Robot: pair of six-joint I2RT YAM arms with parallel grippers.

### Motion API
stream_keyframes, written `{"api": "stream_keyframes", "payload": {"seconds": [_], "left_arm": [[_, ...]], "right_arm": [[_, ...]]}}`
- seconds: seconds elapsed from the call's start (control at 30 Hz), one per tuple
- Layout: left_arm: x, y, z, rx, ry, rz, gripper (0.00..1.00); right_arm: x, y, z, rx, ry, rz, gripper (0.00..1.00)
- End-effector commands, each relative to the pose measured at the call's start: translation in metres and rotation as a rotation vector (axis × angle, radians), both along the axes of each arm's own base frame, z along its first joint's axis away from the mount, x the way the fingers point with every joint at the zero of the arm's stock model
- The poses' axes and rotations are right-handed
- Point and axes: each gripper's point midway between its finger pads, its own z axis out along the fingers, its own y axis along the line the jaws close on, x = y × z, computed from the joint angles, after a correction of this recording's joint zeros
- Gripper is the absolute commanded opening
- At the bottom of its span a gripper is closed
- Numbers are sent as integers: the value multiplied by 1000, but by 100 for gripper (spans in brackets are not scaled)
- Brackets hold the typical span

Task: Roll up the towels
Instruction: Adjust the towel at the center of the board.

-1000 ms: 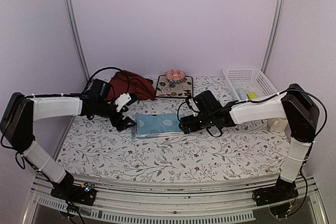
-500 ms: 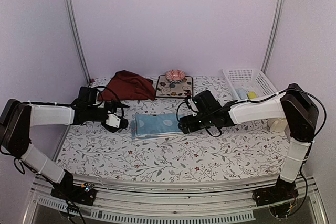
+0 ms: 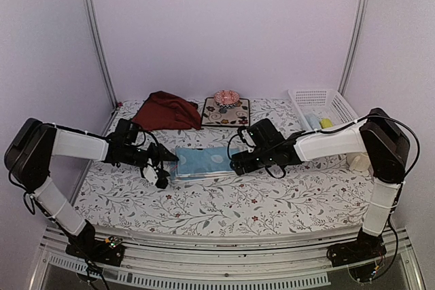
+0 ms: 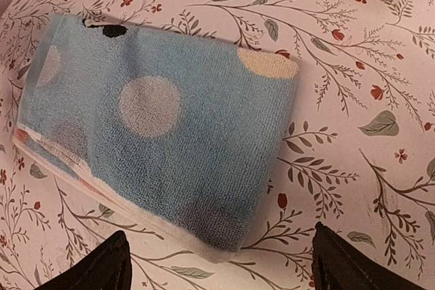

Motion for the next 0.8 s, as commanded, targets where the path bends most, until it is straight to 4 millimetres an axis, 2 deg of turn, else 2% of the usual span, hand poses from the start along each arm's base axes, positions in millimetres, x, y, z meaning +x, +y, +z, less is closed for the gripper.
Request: {"api": "stream_keyframes", "payload": {"seconds": [0.0,0.13,0.37,0.57,0.77], "left_arm": [[1,-7,-12,64,-23,-36,67],[9,-6,-22,95,-46,-15,64],[23,-12,-15,75,-57,23,58],[20,-12,-14,97,-29,11,56],[17,-8,-27,136,-32,1,55]], "right_arm": [[3,7,1,1,-3,12,92],[2,8,1,6,-1,17,92],[2,8,0,6,2,19,92],[2,9,-1,3,2,20,92],[2,8,-1,3,3,19,92]]}}
